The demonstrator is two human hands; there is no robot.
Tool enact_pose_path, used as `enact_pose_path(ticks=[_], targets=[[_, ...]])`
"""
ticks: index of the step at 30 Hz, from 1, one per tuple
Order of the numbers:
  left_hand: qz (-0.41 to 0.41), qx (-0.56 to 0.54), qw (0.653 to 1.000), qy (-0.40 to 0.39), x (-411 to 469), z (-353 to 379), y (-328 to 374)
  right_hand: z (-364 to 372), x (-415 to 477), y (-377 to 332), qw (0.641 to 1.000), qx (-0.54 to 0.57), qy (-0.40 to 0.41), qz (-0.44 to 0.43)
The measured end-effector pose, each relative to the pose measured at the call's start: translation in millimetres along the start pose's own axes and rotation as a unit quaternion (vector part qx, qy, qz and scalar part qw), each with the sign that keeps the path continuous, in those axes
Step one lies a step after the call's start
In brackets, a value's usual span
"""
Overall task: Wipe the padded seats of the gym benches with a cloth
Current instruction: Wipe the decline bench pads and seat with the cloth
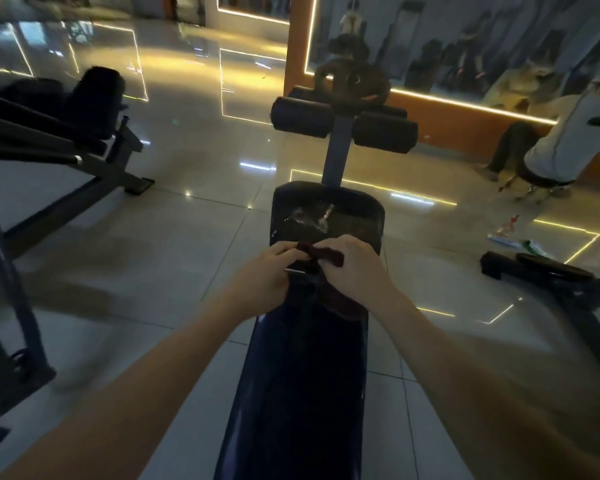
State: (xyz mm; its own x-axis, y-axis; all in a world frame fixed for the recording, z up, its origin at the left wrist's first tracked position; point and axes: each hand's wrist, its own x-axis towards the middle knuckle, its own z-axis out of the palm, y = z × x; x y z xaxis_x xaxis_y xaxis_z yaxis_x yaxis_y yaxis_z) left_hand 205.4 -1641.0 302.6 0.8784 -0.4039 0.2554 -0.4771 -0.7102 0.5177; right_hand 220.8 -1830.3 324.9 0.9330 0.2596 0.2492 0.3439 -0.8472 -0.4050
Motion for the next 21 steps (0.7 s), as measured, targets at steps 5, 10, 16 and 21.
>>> enact_pose_path(ticks=[5, 10, 16, 21], targets=[[0.004, -0.012, 0.999, 0.047, -21, 85, -60, 73, -15, 46, 0.999, -0.039, 0.028, 0.006], [-0.041, -0.016, 0.997, 0.067, -51, 162, -119, 142, -34, 91, 0.998, -0.039, 0.048, 0.026], [-0.164, -0.035, 0.981, 0.100, -75, 220, -151, 203, -41, 116, 0.994, -0.035, 0.088, 0.054], [-0.245, -0.093, 0.964, -0.038, -90, 252, -159, 222, -30, 125, 0.974, -0.060, 0.186, 0.112]])
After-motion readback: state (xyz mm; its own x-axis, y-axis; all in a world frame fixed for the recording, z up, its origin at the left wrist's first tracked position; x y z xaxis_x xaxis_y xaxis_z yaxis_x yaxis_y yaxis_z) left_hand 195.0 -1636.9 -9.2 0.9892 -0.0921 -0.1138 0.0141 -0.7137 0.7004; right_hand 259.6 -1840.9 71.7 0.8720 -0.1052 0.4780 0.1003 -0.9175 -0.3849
